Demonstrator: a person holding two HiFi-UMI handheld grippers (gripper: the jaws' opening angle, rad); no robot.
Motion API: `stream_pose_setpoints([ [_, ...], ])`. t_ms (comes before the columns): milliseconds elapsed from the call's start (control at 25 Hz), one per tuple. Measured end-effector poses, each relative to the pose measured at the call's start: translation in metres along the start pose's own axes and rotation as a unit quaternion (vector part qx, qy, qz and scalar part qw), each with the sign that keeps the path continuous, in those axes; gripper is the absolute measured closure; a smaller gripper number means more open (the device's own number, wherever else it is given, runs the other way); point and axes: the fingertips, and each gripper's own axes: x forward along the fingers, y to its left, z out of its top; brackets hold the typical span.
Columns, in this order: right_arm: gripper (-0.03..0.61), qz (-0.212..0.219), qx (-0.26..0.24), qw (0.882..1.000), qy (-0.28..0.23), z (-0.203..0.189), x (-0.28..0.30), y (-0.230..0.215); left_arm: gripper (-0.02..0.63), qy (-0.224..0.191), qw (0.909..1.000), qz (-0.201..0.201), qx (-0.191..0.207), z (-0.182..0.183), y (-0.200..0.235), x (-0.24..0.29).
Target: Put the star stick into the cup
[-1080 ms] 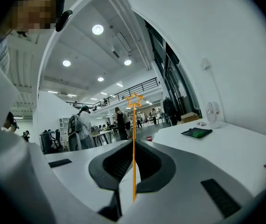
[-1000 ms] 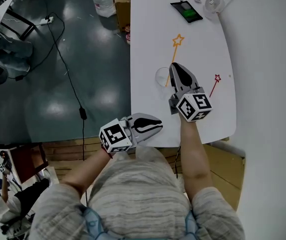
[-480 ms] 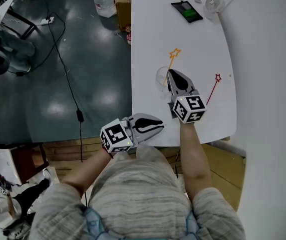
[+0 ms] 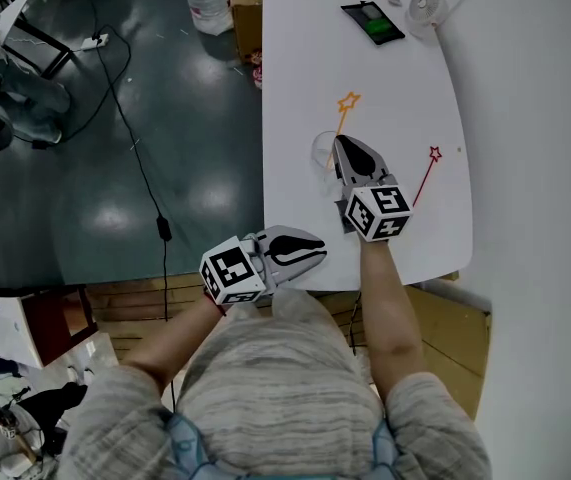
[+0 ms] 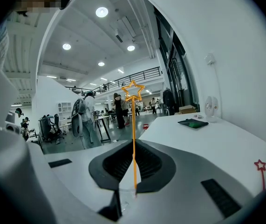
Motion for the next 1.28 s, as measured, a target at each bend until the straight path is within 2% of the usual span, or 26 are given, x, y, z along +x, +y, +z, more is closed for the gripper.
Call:
stream_pose_setpoints([
  [320, 0.561, 0.006, 0.017, 1.000, 0.015, -0.014, -0.008, 0.002, 0.555, 0.000, 1.0000, -0.002, 0.002, -0.003, -0.006, 0.001],
  [640, 0.561, -0.004, 0.017, 1.000, 0.006, -0.008, -0.027, -0.001, 0.555, -0.004, 1.0000, -0.003, 0.003, -0.003, -0.007, 0.003],
  [1000, 0.561, -0.026, 0.015, 0.999, 0.017, -0.012, -0.059, -0.018, 0.555, -0.003, 0.9999, -0.011, 0.003, -0.005, -0.013, 0.009],
  [1280, 0.560, -0.060, 0.012, 0.998, 0.029, -0.020, -0.085, -0.051, 0.555, 0.000, 0.9999, -0.016, 0.002, -0.007, -0.014, 0.017],
])
